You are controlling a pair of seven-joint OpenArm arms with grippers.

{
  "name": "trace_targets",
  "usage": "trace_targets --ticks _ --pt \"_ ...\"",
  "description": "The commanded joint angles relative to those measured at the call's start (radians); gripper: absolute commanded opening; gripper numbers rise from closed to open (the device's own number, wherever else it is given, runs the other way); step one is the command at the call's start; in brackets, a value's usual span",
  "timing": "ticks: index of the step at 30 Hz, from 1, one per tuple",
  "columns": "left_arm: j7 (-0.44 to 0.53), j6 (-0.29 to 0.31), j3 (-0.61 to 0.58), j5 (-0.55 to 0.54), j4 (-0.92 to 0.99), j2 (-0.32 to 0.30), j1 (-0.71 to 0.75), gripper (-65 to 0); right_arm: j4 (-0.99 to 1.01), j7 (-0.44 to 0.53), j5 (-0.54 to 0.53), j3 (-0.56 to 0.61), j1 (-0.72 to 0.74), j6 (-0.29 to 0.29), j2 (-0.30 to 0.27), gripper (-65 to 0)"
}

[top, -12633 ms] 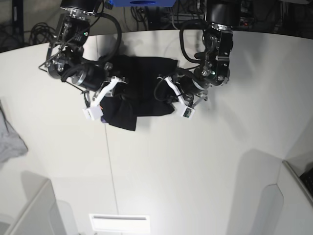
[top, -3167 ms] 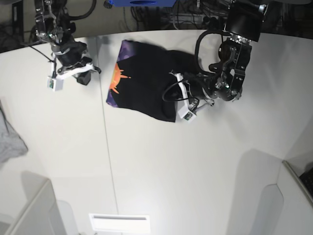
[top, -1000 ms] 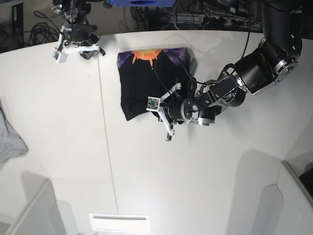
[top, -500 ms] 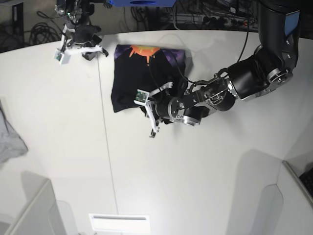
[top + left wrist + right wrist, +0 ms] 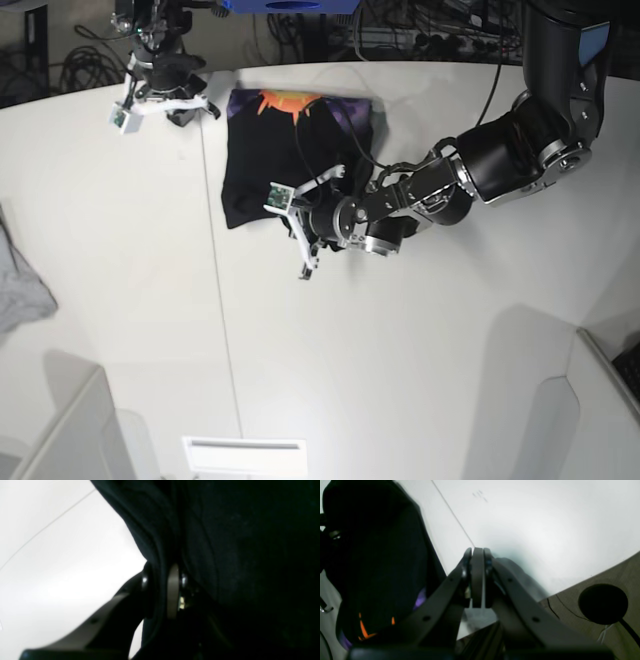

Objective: Fold the T-shirt properly
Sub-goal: 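Lay the flipped shirt flat and smooth it with the left gripper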

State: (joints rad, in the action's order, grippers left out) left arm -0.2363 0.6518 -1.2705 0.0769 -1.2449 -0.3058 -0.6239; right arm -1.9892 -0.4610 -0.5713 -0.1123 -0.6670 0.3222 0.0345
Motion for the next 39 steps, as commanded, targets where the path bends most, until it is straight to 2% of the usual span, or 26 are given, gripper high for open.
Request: trace_targets --ticks 1,5,12,22,27,33,39 --pt "-0.108 0.046 -0.013 0.050 0.007 -0.019 0.014 -65.0 -0.014 0.003 0.001 -0.003 0.005 -0.008 -0.005 -65.0" --pt "-0.110 0.046 -0.007 0.050 -0.002 -0.020 0.016 -65.0 -0.014 -0.023 0.003 -0.005 0.017 -0.008 -0.005 -65.0" --pt "-0.191 0.046 0.150 0.053 -0.002 -0.022 0.077 -65.0 -0.014 -0.025 0.003 -0.005 0.025 -0.008 -0.005 -65.0" --pt "-0.171 0.046 0.150 0.062 -0.002 -0.031 0.069 -65.0 -0.014 -0.026 0.003 0.001 0.039 -0.008 -0.005 -65.0" --pt "-0.170 0.046 0.144 0.064 -0.006 -0.008 0.055 -65.0 -0.014 -0.026 0.003 0.001 0.034 -0.008 -0.005 -65.0" --pt "-0.170 0.046 0.012 0.062 -0.006 0.000 0.012 -65.0 -0.014 -0.026 0.003 0.001 0.029 -0.008 -0.005 -65.0" --pt "-0.171 0.046 0.008 0.062 -0.006 0.000 0.008 -65.0 -0.014 -0.026 0.003 -0.003 0.017 -0.008 -0.005 -65.0"
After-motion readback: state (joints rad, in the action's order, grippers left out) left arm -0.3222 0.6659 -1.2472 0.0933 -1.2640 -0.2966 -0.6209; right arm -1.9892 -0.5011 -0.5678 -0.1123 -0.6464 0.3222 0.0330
